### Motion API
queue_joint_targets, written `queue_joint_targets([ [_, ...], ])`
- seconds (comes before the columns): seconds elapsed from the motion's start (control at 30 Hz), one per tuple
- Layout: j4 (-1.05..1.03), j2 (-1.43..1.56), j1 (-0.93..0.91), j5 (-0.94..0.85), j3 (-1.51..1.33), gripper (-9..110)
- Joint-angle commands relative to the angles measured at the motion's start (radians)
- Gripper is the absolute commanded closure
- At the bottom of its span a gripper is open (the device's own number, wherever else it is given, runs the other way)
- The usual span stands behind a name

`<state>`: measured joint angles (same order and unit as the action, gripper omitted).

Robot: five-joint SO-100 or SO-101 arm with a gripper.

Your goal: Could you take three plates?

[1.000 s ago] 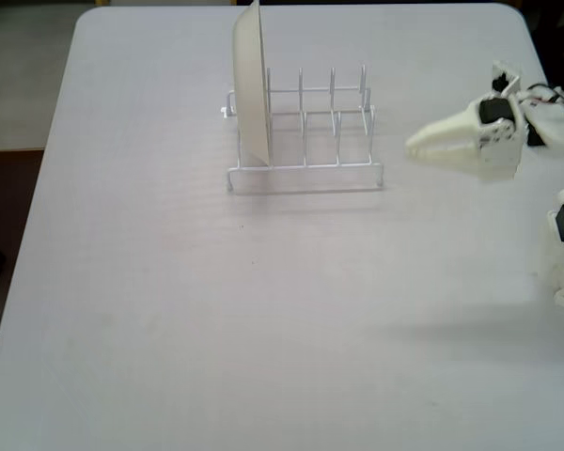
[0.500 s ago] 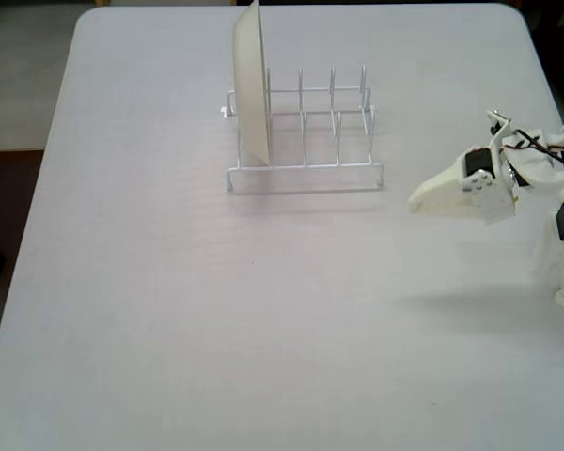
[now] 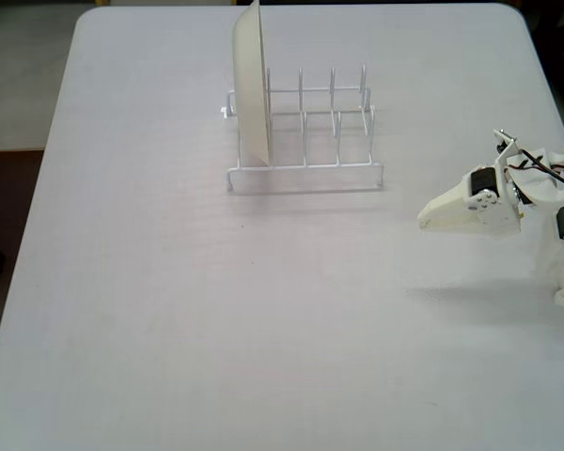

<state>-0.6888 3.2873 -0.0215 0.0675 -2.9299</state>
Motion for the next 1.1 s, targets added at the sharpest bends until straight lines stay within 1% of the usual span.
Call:
queue_joint_targets([
  [0.0,0.006,0.018,-0.005,-0.015,-0.006,102],
  [0.5,0.156,0.020,-0.006,-0.008,-0.204,102],
  [0.63,0.123,0.020,-0.006,-0.043,-0.206,102],
  [1.07,0.066,0.021,0.002,-0.025,-0.207,102],
])
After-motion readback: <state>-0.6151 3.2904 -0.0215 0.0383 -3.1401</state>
